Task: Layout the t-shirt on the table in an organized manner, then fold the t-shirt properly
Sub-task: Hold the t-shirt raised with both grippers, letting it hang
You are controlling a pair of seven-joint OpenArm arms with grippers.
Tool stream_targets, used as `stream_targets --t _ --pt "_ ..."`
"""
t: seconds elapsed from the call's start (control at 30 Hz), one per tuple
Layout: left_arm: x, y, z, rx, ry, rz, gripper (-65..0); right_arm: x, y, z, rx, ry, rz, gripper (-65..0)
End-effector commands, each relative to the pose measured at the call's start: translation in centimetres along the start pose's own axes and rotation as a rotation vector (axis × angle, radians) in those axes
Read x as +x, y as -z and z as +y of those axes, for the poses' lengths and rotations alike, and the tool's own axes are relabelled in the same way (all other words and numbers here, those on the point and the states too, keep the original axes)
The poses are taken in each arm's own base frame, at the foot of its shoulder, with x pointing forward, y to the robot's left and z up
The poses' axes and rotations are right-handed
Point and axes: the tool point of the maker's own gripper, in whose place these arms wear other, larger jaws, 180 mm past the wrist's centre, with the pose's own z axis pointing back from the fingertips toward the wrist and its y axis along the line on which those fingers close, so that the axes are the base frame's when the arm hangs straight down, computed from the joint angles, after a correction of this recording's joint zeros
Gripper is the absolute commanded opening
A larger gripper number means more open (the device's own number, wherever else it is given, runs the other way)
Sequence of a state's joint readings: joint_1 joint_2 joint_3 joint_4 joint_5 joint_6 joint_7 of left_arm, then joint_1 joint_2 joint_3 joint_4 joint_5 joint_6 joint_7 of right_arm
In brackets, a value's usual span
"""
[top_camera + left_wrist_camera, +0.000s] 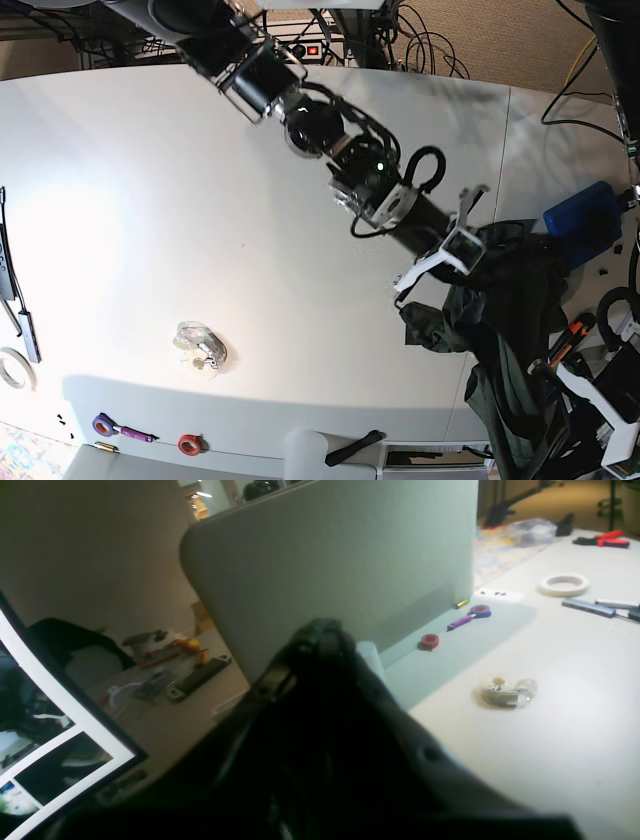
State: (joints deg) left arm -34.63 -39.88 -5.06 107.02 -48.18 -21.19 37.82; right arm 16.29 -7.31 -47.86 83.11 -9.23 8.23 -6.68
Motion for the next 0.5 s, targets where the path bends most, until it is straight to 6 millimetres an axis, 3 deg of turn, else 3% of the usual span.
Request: stream_targets --t 0.0,0.27,0.47 --pt "2.2 -0.4 0.9 0.024 0.031 -0.061 -65.0 3.8 0.3 -0.6 -0.004 -0.011 -0.107 -65.0" --pt "1.8 -0.6 2.4 0.101 0.058 -0.029 -65.0 10.9 -2.2 5.2 0.294 -0.016 -0.32 -65.0" --pt "1.7 -1.3 4.6 0.178 0.089 -0.011 -65.0 11.7 -3.3 10.3 0.44 -0.051 -0.348 -65.0"
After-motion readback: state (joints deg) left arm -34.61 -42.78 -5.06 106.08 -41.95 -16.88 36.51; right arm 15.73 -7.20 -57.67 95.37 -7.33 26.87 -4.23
